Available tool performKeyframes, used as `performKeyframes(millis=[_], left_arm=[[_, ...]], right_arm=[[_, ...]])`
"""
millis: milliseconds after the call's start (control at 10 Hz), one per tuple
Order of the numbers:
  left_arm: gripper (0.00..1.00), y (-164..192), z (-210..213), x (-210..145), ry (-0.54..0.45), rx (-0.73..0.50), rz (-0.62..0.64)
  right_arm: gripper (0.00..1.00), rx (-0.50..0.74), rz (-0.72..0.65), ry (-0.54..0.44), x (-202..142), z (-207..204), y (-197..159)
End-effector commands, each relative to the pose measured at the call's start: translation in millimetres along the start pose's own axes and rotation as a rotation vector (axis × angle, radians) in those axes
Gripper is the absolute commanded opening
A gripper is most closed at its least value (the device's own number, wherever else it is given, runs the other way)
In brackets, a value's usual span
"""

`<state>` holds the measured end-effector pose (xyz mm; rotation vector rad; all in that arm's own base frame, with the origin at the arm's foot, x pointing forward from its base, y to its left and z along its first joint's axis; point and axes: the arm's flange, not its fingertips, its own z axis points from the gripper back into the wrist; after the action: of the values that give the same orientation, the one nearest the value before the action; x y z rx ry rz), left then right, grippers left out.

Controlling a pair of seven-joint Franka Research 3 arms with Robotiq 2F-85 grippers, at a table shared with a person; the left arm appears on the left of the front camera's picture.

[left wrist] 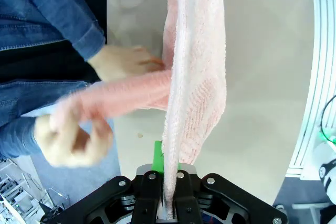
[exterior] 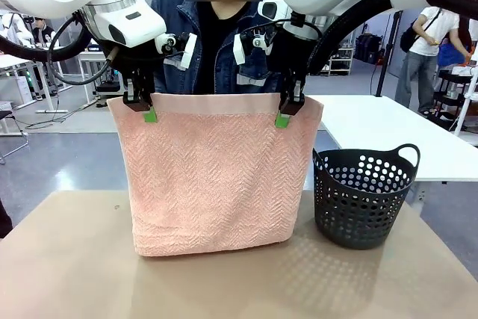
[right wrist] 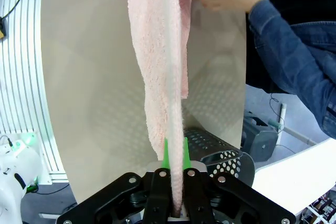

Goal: Fold the towel.
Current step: Release the end of the 100 cm Hotel Towel you were holding and grab the top end of the folded side.

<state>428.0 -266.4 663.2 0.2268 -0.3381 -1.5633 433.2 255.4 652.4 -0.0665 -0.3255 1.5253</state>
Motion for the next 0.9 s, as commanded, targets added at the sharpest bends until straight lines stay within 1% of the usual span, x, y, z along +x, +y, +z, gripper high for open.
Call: performKeyframes(millis=[0, 800], left_arm=[[0.00, 2.1, 1.8, 0.0, 0.005, 0.003, -0.003], [0.00, 2.1, 1.8, 0.0, 0.005, 0.003, -0.003]], right_arm=[[0.00, -0.006, 0.003, 0.007, -0.7, 1.0, -0.5], [0.00, -0.006, 0.003, 0.007, -0.7, 1.0, -0.5]])
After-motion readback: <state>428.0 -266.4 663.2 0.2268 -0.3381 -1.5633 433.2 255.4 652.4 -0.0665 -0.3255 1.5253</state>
